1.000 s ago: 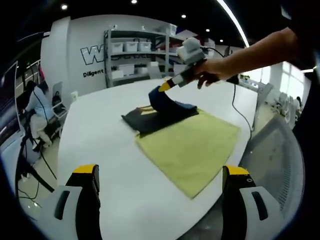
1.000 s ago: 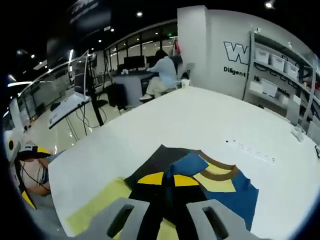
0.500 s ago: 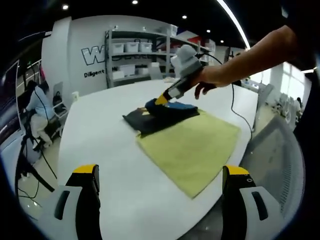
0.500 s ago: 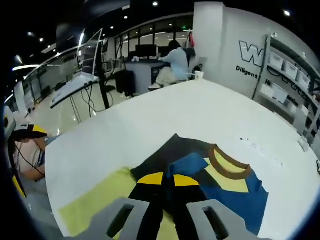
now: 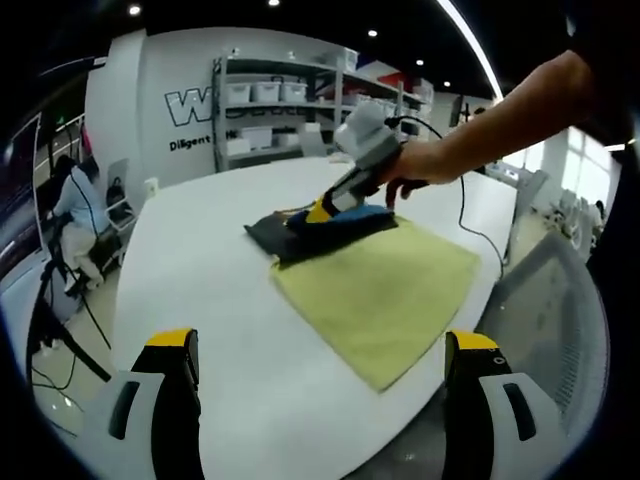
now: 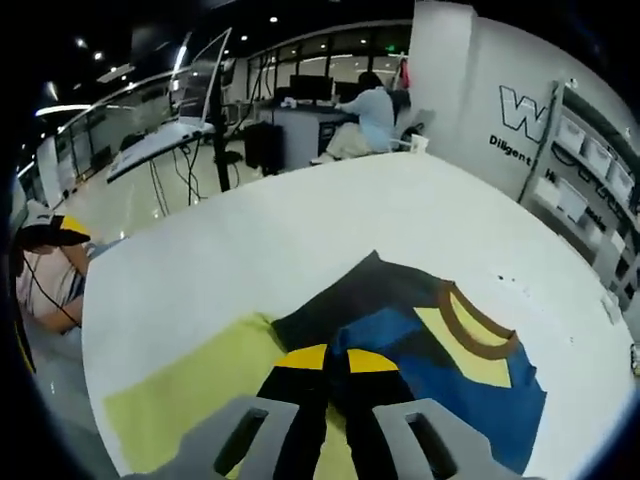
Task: Fold the garment on the visible template until the final outline fits inside the template.
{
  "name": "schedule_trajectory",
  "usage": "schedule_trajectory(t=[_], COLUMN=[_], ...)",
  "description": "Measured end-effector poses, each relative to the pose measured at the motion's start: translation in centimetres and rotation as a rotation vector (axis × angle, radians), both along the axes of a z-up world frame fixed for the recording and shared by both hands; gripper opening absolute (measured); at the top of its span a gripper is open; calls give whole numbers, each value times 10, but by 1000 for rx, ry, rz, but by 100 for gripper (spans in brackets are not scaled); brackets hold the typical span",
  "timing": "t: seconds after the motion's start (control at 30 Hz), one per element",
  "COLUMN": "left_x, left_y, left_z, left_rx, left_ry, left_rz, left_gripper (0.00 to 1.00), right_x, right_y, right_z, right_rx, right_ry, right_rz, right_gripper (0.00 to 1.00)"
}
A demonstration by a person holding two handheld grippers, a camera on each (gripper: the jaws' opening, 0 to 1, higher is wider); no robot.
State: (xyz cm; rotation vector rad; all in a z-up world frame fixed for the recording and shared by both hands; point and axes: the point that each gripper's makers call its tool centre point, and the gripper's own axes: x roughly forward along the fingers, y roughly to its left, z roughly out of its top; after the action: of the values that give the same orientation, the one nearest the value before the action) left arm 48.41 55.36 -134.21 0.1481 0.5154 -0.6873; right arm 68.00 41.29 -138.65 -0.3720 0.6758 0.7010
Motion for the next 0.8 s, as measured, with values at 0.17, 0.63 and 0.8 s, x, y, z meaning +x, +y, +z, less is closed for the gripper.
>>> schedule_trajectory(t=[0.17, 0.63, 0.8], left_x=[-2, -10, -12], left_y=[3, 14, 13], left_z=[-1, -6, -8], left_rx=[-9, -23, -26], left_ry=[0, 16, 21], left_rz=[15, 49, 47], left_gripper=[99, 99, 98], right_x=[-1, -5, -7], right_y=[2, 12, 17], right_z=[-9, -31, -34], right_rx=[-22, -20, -20], right_ry=[11, 48, 48], right_rz=[15, 14, 24], right_gripper=[0, 0, 0])
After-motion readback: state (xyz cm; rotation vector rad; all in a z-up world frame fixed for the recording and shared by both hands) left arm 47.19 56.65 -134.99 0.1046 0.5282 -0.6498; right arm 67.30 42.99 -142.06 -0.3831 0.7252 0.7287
